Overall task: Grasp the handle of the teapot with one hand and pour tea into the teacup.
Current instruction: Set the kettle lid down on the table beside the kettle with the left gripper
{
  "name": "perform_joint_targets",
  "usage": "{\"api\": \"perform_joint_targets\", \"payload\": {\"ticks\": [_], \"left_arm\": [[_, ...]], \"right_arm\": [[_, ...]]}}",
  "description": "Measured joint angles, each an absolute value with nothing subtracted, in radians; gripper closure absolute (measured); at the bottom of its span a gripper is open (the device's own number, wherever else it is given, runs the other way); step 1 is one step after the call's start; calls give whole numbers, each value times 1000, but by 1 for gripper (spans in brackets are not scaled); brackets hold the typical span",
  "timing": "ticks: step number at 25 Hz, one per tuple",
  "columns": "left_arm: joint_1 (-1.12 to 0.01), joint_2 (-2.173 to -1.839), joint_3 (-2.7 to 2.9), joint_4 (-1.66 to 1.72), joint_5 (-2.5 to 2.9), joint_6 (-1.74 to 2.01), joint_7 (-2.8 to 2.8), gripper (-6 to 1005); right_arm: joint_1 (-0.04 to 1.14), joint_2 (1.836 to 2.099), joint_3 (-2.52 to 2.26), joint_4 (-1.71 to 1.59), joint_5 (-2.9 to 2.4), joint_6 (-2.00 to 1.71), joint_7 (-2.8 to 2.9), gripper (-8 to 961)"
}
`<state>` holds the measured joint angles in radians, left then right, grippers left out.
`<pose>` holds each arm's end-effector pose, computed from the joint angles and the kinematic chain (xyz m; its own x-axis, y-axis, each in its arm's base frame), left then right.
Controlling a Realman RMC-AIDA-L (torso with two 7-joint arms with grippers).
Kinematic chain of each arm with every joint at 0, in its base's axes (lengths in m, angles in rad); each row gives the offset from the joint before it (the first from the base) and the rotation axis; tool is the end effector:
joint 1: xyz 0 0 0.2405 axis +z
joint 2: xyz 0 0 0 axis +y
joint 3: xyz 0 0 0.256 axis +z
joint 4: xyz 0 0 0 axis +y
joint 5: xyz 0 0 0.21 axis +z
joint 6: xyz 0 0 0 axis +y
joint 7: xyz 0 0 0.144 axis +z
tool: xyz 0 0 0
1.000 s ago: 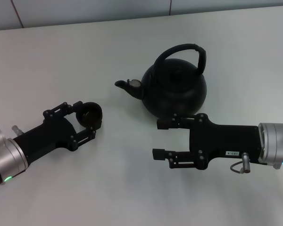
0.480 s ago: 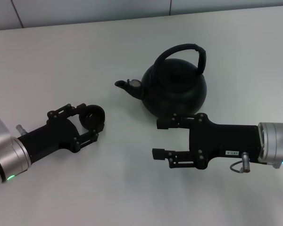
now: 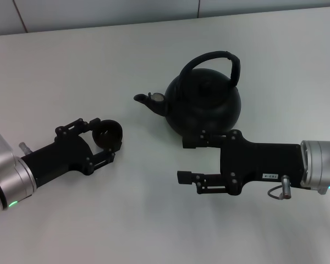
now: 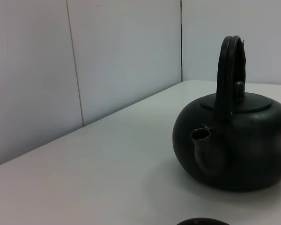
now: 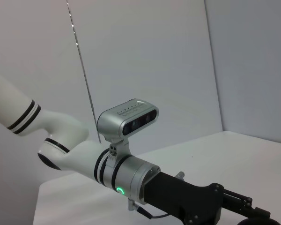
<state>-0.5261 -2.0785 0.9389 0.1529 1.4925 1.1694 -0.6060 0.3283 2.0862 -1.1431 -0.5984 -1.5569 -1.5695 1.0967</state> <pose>-0.2991 0.3114 -0.0781 0.8824 0.1151 0.4561 0.3444 -0.8187 -0.4596 0.2606 0.2673 -0.0414 0.7646 -0.1938 -0.6147 -0.3101 -0.9467 -0.0873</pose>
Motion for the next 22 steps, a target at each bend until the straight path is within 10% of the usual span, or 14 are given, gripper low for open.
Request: {"api": "perform_joint_targets", "payload": {"ticks": [22], "left_arm": [[-528,-2078,940,156,1492,1166,-600,140]], "right_arm": [[337,2085,-1136,-601,-1557,-1544,1097,216]]}}
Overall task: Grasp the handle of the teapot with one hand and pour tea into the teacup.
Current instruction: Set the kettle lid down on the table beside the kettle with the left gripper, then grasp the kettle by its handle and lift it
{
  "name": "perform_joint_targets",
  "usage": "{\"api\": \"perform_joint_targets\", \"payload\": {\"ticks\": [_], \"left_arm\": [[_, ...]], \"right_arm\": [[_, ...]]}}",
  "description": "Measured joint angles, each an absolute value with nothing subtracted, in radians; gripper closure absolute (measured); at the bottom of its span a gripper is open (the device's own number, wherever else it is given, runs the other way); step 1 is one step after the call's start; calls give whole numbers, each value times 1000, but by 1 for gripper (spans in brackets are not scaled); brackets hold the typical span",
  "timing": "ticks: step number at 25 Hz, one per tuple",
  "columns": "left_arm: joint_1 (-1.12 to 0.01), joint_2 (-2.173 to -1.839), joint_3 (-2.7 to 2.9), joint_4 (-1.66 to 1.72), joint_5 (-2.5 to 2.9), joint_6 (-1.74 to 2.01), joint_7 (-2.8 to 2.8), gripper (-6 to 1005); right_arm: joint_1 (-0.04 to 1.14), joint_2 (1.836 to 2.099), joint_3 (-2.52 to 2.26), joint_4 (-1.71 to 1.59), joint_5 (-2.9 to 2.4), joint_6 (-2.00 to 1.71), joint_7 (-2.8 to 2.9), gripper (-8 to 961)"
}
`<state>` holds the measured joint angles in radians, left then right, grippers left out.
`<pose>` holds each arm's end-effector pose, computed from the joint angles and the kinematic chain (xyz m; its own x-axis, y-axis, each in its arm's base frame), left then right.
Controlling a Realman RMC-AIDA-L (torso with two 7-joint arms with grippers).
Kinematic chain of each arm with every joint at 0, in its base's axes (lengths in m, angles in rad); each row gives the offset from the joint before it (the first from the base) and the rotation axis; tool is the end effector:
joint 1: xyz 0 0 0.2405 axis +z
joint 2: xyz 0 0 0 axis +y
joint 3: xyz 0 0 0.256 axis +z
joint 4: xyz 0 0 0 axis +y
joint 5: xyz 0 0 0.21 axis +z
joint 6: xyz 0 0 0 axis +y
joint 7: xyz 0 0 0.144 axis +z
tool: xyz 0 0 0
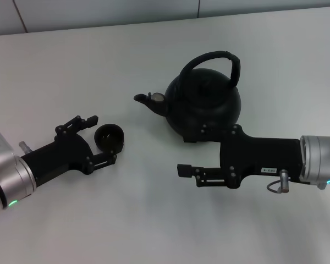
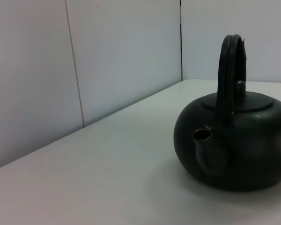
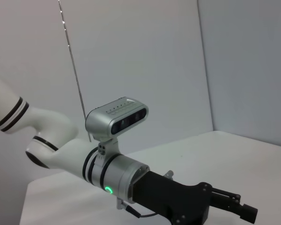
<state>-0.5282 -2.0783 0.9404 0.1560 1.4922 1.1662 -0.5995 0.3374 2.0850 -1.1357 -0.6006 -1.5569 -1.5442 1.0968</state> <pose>-0.2987 0.3127 -0.0777 0.8868 0.1064 0.4498 0.3344 -0.8195 -0.4654 0.2609 0.2735 -0.0403 0.7721 -0.1867 -0.6074 -0.3160 -0.9421 -0.1121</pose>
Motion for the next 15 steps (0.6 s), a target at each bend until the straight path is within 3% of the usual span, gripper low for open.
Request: {"api": "perform_joint_targets", "payload": {"ticks": [15], "left_arm": [[-437,-2069,940,253,1490,1329,-607,140]], "right_arm": [[312,2087,-1046,-586,-1519,-1464,1100,216]]}}
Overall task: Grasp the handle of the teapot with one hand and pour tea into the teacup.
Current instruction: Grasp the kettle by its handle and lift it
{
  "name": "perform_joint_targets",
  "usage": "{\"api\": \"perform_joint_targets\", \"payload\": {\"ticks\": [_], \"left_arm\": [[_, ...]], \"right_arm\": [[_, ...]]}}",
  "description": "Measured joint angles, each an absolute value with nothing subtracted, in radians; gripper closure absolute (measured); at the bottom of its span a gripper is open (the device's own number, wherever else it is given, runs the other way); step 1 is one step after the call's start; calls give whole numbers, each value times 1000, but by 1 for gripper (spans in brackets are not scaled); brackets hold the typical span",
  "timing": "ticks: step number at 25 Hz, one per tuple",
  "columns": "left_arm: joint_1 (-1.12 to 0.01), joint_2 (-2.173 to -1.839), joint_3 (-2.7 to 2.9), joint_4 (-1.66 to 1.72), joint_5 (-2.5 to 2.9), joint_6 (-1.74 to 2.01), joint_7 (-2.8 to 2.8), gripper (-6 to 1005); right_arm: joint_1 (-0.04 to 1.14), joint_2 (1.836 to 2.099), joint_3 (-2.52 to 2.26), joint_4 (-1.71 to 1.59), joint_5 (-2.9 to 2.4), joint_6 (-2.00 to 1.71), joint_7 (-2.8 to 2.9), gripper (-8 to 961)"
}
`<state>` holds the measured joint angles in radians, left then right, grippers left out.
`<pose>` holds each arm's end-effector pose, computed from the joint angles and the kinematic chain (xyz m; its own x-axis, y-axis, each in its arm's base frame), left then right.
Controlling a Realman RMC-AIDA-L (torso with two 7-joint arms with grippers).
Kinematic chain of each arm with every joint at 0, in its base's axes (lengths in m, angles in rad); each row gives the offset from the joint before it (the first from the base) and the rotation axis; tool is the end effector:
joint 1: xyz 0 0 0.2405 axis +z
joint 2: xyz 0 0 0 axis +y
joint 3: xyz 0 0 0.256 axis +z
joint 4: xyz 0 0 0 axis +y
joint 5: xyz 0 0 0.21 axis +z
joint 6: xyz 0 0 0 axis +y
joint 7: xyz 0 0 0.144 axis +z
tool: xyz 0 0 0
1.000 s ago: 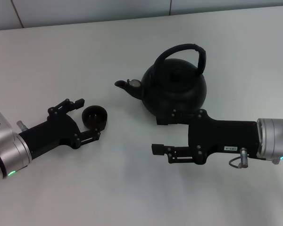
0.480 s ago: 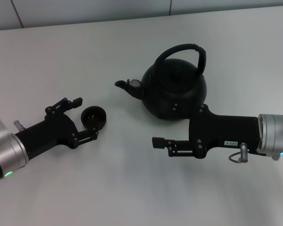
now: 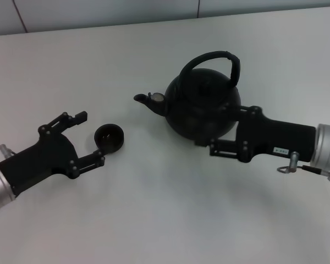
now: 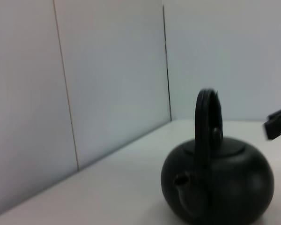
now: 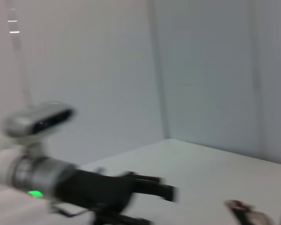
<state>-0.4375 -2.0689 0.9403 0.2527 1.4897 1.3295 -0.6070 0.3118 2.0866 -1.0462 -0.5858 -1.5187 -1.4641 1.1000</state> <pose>-0.3000 0.2953 -0.0551 0.8522 0.0254 0.5225 0.3072 -0.8328 -0.4606 0.2800 0.2844 -0.0270 0.7358 -0.2134 -0.6428 -0.4463 -0.8666 -0.2232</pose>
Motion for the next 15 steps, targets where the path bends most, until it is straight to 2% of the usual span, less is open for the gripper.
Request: {"api": "perform_joint_targets", "payload": {"ticks": [5,15], "left_arm": [[-372,-2068,939,361,1485,1414,-682,140],[-346,-2066,939,390,1493,1451,-699,140]], "right_arm": [[274,2086,-986,-560,-1465,-1449,1080,216],[219,2086,-821,-466,-1445,-1473,984,217]]}}
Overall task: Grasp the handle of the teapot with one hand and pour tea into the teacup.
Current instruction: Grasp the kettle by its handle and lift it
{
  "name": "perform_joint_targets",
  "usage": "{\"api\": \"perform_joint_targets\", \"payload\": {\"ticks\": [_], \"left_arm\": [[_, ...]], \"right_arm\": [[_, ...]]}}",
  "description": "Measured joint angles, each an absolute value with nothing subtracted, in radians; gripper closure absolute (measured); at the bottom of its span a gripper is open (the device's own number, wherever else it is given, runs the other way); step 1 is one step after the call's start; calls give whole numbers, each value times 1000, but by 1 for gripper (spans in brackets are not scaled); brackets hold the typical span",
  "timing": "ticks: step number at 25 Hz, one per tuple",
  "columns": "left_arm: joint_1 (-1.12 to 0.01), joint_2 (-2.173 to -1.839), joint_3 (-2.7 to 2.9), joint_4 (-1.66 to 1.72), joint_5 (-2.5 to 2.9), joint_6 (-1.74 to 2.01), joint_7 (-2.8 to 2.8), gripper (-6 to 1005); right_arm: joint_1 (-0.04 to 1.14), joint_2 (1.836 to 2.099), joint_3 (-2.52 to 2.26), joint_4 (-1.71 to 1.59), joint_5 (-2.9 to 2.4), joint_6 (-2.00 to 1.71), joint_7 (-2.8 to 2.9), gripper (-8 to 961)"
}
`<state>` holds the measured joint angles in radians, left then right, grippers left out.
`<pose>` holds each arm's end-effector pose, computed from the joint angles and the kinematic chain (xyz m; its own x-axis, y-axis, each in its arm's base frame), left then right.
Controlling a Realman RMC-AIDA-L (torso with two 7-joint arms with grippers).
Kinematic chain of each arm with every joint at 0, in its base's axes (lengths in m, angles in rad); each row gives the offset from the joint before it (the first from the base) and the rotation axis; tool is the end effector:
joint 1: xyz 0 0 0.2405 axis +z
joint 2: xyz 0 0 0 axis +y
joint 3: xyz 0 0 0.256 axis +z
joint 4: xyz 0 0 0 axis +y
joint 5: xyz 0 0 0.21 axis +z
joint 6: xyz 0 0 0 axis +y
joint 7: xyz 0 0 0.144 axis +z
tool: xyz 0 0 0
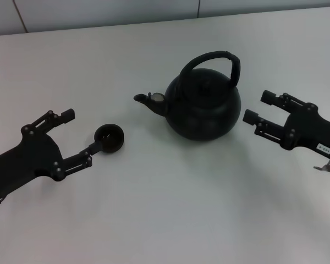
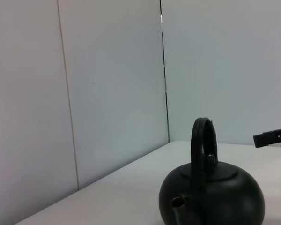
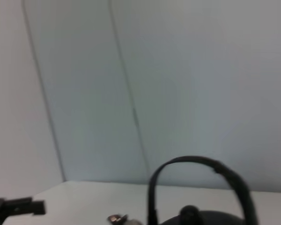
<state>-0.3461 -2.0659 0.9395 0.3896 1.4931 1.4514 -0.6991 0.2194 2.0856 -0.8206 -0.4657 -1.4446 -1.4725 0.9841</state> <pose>-0.3014 0.2810 -0.0301 0.8120 0.0001 0.5837 0.3179 -0.8388 -0.4421 0.3293 0.2603 -0.0014 0.6268 -0.1971 -0.7538 -0.6426 -0.6778 -0.3571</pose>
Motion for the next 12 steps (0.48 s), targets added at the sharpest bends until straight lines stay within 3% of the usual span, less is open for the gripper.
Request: {"api": "perform_joint_targets", "payload": {"ticks": [12], "left_arm": [[-348,-2065,938,391,1493,1441,-695,140]], "right_arm": [[372,2082,-739,-343,-1452,-1305,989,217]]}}
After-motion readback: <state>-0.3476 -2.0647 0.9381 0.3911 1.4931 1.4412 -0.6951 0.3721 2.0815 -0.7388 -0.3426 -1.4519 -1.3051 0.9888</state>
